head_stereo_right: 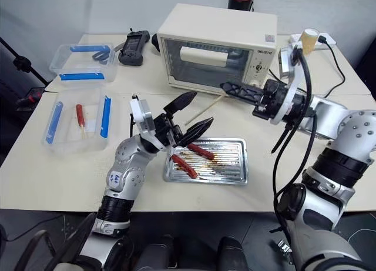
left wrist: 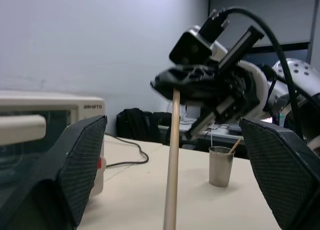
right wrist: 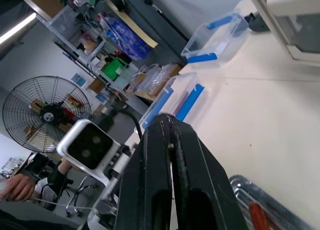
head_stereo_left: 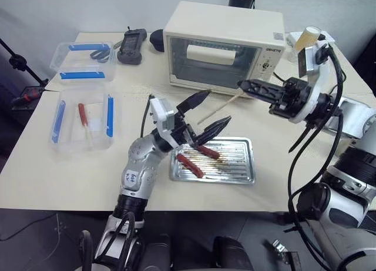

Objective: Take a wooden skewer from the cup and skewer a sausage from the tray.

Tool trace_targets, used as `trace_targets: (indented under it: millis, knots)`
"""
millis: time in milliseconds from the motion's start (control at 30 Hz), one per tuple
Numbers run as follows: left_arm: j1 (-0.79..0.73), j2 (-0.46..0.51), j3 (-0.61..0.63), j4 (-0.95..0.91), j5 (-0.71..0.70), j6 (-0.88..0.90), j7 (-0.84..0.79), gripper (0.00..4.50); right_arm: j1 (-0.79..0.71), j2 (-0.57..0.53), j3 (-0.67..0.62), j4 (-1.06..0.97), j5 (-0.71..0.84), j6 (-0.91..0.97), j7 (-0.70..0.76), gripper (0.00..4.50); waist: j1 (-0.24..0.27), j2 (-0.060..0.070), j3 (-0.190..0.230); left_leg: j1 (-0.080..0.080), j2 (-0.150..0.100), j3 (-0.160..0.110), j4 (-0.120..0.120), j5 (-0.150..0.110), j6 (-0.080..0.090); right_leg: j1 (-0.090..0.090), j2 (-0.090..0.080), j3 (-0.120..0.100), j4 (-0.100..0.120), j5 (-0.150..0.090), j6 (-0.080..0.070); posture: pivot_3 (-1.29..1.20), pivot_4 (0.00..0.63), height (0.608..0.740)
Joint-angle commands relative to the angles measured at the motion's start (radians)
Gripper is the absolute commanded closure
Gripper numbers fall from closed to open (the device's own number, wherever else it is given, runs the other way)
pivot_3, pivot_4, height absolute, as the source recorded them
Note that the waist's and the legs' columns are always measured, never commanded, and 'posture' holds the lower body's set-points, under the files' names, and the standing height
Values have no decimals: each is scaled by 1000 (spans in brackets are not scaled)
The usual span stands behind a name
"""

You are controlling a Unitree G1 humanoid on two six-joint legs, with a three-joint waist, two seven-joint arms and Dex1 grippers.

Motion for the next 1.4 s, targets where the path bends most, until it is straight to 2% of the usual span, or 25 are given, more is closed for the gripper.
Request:
trace_targets:
  millis: [33,400,667,767,967,1300,1400]
  knots:
    - [-9,-11,-7,-18,-14,-14,-11,1193,-8,4,-31,-37,65,6,-38,4500,-1,0,0,0,0,0,0,0,0,0,0,0,0,0,0,0,150,740]
    - [-14,-39,-10,-1,3,-23,1,4485,10,22,-37,-39,191,-9,-153,4500,1,0,0,-1,0,0,0,0,0,-1,0,0,0,0,0,0,150,740]
    - [-5,-28,-23,0,2,10,3,4485,31,9,-17,-25,301,-47,-228,4500,-1,0,0,-1,0,0,0,0,0,-1,0,0,0,0,0,0,150,740]
    - [2,-22,-31,-8,-7,39,-6,3890,43,-1,0,-22,342,-71,-255,4500,0,0,0,-1,0,0,0,0,0,-1,0,0,0,0,0,0,150,740]
    - [-2,-27,-27,1,12,11,6,2082,75,-31,47,-19,429,-128,-299,4500,0,0,0,-1,0,0,0,0,0,-2,0,0,0,0,0,0,150,740]
    - [-15,-33,-32,24,12,-8,-7,2082,135,-111,148,-23,568,-250,-352,4500,1,0,0,-1,0,0,0,0,0,-2,0,0,-1,0,0,0,150,740]
    - [-14,-38,-30,24,10,-13,-5,2658,150,-132,174,-27,598,-283,-360,4500,1,0,0,-1,0,0,0,0,0,-2,0,0,-1,0,0,0,150,740]
